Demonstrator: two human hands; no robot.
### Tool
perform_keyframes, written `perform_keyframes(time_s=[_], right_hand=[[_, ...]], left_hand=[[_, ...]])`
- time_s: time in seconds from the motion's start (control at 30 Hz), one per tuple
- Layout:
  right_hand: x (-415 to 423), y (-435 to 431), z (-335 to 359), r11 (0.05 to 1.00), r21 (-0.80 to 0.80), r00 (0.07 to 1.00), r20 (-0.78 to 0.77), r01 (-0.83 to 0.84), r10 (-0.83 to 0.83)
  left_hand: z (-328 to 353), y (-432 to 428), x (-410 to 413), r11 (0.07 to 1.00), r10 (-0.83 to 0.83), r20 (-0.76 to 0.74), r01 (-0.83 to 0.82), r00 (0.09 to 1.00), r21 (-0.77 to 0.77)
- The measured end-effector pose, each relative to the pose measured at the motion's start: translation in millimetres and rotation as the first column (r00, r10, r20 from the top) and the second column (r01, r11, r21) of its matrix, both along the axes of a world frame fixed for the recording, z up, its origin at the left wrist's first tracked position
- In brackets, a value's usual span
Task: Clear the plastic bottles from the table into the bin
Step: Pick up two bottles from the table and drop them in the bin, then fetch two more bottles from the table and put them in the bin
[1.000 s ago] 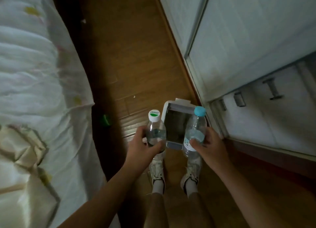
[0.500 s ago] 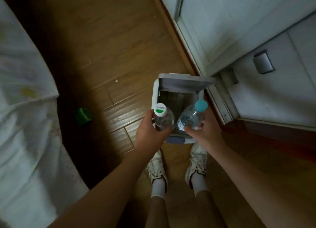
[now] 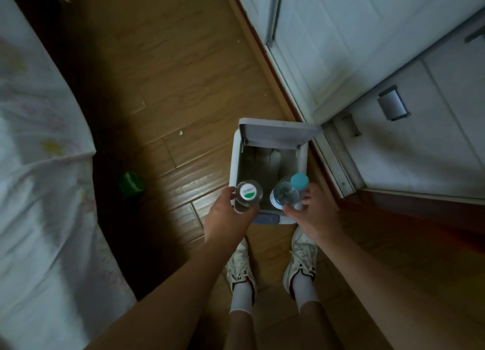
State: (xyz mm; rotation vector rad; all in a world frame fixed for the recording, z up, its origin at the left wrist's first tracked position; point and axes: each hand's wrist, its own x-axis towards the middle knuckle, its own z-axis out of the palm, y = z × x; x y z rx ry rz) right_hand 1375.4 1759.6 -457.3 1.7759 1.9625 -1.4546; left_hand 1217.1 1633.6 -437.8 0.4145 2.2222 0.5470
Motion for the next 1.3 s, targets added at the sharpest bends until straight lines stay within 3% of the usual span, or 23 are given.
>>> perform_keyframes(time_s=[0.13, 0.4, 0.67, 0.87, 1.07, 1.3], right_hand=[[11, -4, 4, 1.000, -0.029, 1.000, -0.004, -0.010, 0.010], [45, -11, 51, 0.962, -0.257, 0.996, -0.005, -0.087, 0.089], [83, -25, 200, 0.972, -0.234, 1.000, -0.018, 0.011, -0.015], [96, -38, 327, 0.989, -0.150, 0.999, -0.045, 0.007, -0.014], [92, -42, 386, 0.988, -0.111, 0.991, -0.090, -0.104, 0.094], [50, -10, 394, 0.914, -0.123, 0.921, -0.101, -0.386, 0.376]], left_hand=[[-4, -9, 8, 1.000, -0.015, -0.026, 0.015, 1.000, -0.023], [29, -60, -2, 0.989, -0.113, 0.032, 0.116, 0.993, -0.093], [173, -121, -28, 0.984, -0.146, 0.016, 0.147, 0.989, -0.099], [306, -139, -35, 0.985, -0.171, 0.009, 0.171, 0.985, 0.017], [385, -155, -20, 0.989, -0.012, -0.032, 0.016, 0.999, 0.144], [401, -208, 35, 0.906, 0.393, -0.022, -0.383, 0.919, 0.181]])
